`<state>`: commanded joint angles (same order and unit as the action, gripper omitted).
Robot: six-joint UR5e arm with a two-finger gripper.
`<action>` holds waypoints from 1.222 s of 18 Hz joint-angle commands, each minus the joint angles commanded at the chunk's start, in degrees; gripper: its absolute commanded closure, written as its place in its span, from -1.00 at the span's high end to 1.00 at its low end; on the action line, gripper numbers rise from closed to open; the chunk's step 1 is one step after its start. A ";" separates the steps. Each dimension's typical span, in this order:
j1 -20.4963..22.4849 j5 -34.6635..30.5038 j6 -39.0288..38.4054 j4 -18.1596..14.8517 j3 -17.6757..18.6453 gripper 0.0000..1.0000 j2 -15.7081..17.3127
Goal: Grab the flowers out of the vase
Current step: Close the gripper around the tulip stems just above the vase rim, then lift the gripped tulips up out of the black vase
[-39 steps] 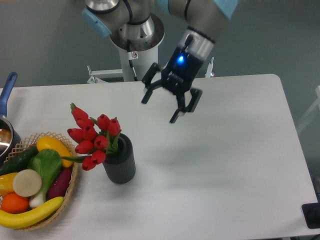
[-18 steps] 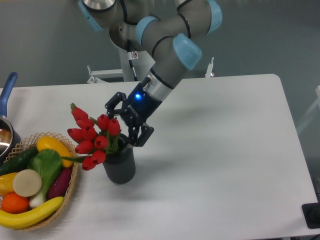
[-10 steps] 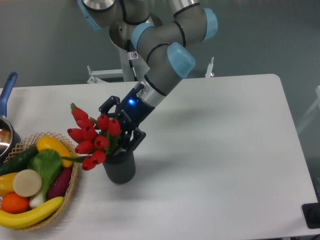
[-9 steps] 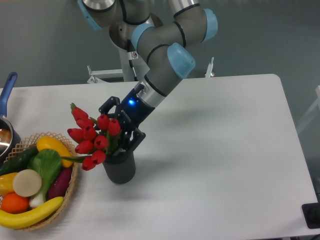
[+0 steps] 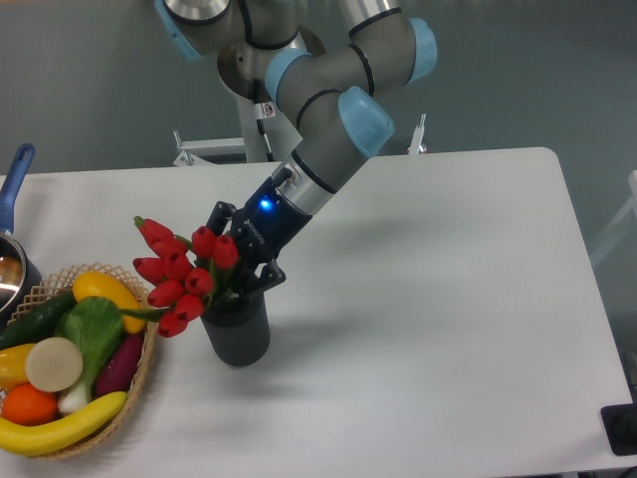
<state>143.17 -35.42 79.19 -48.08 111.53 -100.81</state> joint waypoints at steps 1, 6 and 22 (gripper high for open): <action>0.09 0.00 0.00 0.00 0.00 -0.28 0.00; 1.14 1.31 -1.49 0.00 -0.44 -0.28 0.26; 0.88 5.89 -19.06 0.00 -5.71 -0.28 7.29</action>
<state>144.05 -29.53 60.13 -48.08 105.82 -93.52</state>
